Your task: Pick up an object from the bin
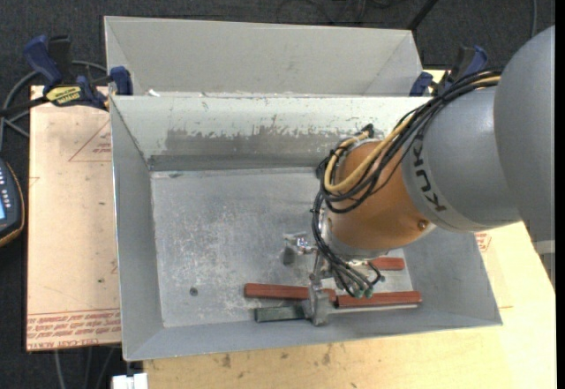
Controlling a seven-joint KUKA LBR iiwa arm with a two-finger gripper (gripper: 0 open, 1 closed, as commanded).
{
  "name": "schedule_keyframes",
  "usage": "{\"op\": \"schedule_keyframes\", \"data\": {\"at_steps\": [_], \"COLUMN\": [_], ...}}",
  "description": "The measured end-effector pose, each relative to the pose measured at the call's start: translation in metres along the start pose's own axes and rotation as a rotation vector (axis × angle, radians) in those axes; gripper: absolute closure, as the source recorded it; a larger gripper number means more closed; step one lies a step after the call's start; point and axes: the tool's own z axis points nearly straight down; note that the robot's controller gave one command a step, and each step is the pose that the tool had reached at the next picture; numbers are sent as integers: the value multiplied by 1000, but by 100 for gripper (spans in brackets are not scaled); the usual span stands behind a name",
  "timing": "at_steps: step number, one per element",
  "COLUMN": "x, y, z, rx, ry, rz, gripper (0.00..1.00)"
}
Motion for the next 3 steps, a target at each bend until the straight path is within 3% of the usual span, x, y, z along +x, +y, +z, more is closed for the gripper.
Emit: {"op": "schedule_keyframes", "data": {"at_steps": [1,2,3], "x": [0,6,7], "y": [-2,3,3], "z": [-1,-181,-176], "rx": [0,1,2], "ry": [2,-2,7], "rz": [6,120,121], "gripper": [100,100,0]}}
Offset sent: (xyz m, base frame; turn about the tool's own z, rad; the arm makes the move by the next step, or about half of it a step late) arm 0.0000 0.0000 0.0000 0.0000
